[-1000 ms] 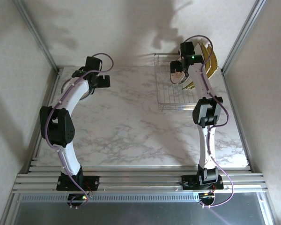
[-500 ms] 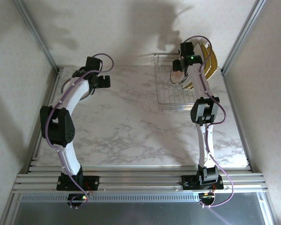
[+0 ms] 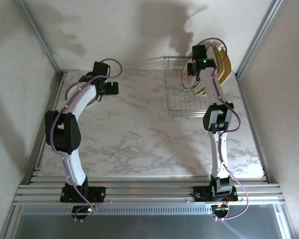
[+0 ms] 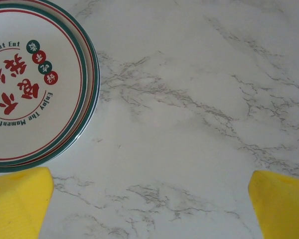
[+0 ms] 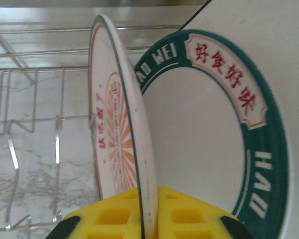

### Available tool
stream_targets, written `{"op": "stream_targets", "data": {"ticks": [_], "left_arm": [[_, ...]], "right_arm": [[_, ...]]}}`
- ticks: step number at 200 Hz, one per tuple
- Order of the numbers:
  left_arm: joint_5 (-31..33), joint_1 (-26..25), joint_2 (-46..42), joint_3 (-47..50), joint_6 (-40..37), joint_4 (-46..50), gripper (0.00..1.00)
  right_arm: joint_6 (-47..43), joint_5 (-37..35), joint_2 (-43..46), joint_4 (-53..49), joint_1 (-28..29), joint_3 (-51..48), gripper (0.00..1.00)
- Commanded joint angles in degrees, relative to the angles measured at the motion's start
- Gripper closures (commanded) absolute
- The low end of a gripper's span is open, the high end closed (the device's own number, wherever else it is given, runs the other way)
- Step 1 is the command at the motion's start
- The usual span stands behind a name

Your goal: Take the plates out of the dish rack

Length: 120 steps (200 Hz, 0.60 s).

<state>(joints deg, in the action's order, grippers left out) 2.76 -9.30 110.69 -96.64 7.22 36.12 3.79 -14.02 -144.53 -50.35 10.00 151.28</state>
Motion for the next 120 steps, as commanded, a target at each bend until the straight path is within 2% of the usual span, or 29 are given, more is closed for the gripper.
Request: {"op": "stream_targets", "data": {"ticks": [1,12,37,93,120], "left_arm": [[-0.3,-0.3,-0.3,0.3,-1.0,0.5,0.0],[-0.9,-0.3,-0.6,0.5,-1.0,0.5,0.0],[-1.6,-0.3,-1.5,1.9,-0.9,-0.9,0.0],[-1.5,-0.2,-1.6,3.2,-0.8,-0.8,0.0],[-1.2,-0.2,-1.4,3.9,-0.6,-0.8,0.0]], "right_arm": [[0.9,-0.8,3.9,-2.2,0.6,-1.6,0.93],[1.1,-0.5,5.0,-1.8,0.8,-2.3,0.93],[1.2,-1.3,7.7,-1.5,0.9,-3.9,1.0],[-1.1,-2.9,15.4,-4.2,1.2,-6.1,1.0],[-2.2,-4.1,22.1,-2.6,1.3,-12.4,1.0]]}}
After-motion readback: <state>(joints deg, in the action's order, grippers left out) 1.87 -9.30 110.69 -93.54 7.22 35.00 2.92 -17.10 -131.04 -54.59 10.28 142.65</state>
